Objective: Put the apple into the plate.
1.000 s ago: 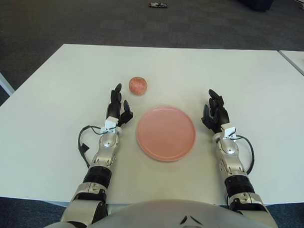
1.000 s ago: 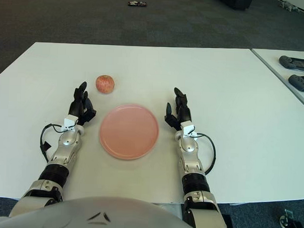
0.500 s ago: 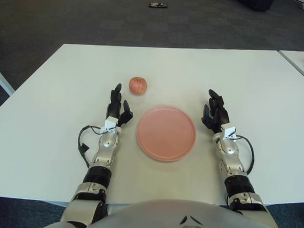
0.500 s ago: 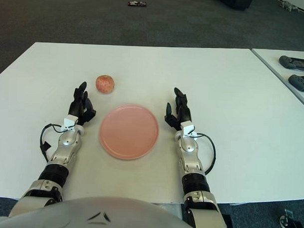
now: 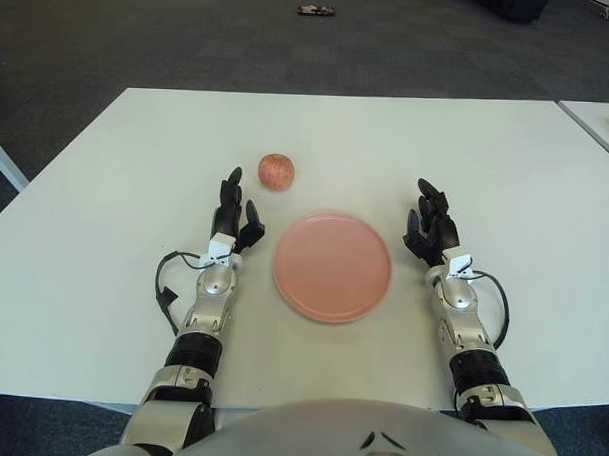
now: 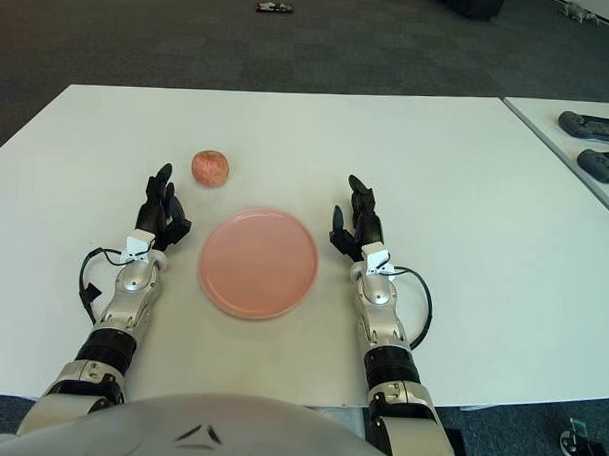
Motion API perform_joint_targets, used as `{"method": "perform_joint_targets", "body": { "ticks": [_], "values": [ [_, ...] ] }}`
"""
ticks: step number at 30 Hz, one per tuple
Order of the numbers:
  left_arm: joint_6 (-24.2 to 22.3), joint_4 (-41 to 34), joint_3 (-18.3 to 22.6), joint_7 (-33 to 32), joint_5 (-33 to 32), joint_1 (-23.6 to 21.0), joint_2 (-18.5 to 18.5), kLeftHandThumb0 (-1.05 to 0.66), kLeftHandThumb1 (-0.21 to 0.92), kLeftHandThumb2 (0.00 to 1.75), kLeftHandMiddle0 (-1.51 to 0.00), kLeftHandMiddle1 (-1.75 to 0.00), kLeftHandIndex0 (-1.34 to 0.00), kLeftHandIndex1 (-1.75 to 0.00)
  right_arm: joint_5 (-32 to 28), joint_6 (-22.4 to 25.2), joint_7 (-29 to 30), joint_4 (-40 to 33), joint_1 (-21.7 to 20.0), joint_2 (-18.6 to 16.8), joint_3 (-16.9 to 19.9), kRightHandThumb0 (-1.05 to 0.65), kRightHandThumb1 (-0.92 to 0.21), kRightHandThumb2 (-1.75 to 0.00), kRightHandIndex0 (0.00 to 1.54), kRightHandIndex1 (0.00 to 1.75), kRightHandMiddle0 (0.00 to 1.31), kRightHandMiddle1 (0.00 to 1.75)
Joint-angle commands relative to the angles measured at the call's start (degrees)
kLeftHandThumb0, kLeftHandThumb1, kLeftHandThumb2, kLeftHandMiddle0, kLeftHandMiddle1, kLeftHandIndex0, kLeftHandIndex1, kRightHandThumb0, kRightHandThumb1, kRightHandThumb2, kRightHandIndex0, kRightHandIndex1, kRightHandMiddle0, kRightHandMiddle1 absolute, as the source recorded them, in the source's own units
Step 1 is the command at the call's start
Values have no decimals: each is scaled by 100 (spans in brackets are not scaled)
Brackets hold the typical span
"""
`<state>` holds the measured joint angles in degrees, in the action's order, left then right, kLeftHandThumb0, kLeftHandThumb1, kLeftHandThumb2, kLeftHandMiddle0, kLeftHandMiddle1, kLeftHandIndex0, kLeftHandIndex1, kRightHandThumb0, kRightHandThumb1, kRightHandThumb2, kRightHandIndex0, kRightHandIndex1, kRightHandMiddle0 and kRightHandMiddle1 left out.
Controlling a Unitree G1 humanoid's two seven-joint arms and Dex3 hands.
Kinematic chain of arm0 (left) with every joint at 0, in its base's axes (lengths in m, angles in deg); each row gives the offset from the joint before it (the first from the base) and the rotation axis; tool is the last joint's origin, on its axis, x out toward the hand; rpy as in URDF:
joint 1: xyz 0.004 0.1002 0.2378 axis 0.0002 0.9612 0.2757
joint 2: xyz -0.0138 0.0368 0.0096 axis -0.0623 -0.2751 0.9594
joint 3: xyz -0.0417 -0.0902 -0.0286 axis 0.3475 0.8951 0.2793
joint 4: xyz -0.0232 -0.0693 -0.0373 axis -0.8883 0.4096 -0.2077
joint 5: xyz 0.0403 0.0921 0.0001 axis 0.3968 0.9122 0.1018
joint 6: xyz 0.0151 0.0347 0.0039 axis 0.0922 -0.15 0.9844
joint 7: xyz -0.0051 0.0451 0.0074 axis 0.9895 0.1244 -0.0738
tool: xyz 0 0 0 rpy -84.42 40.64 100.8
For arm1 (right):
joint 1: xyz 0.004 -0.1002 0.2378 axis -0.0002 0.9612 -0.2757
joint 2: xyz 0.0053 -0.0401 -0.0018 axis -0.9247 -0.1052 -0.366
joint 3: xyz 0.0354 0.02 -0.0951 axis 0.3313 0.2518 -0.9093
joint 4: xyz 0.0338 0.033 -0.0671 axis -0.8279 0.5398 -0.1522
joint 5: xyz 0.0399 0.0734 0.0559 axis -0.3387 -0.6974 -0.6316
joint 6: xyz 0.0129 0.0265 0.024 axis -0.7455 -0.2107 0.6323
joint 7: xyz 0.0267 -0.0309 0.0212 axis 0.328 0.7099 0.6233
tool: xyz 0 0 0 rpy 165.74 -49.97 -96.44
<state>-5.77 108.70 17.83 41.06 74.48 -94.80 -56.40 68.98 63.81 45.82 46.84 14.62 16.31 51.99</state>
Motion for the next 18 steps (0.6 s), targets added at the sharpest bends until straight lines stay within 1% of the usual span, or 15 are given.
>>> {"method": "perform_joint_targets", "body": {
  "ticks": [1,2,4,6,8,10,11,13,14,15,18],
  "values": [
    [-312,-728,193,25,24,-94,-328,-81,92,102,-17,0,0,-44,13,181,-10,259,100,-23,-10,-62,-92,-79,21,10,0,43],
    [-482,-1085,204,33,116,-119,-417,-82,92,101,-16,0,0,-42,10,174,-15,279,86,-21,-9,-62,-92,-79,21,10,0,43],
    [-715,-1496,201,39,228,-133,-493,-82,92,100,-13,0,0,-37,7,162,-19,308,68,-18,-8,-61,-92,-79,21,10,0,43],
    [-844,-1738,180,38,403,-217,-623,-83,92,100,-11,0,0,-34,0,158,-33,312,64,-16,-8,-61,-92,-79,21,10,0,42],
    [-894,-1813,158,47,536,-297,-745,-84,92,98,-8,0,0,-29,-7,153,-42,343,42,-14,-5,-61,-92,-79,21,10,0,42],
    [-893,-1749,123,140,691,-424,-988,-85,92,95,-5,0,0,-24,-10,150,-54,351,26,-14,-9,-61,-92,-80,21,10,0,42],
    [-902,-1715,111,182,745,-480,-1085,-88,92,89,-3,0,0,-20,-9,146,-58,351,22,-14,-11,-62,-92,-80,21,10,0,42],
    [-909,-1574,97,243,798,-622,-1233,-90,92,84,-2,0,0,-16,-6,138,-60,381,0,-9,-11,-62,-92,-80,21,10,0,42],
    [-908,-1501,94,266,808,-687,-1288,-93,92,77,-1,0,0,-13,-3,137,-58,390,-7,-8,-12,-63,-92,-80,21,10,0,42],
    [-902,-1394,85,302,841,-815,-1377,-94,92,75,-1,0,0,-11,2,138,-55,396,-11,-6,-14,-63,-92,-80,21,10,0,42],
    [-908,-1283,32,382,955,-1082,-1572,-101,92,57,0,0,0,-4,14,124,-56,415,-20,6,-18,-63,-92,-80,21,10,0,42]
  ]
}}
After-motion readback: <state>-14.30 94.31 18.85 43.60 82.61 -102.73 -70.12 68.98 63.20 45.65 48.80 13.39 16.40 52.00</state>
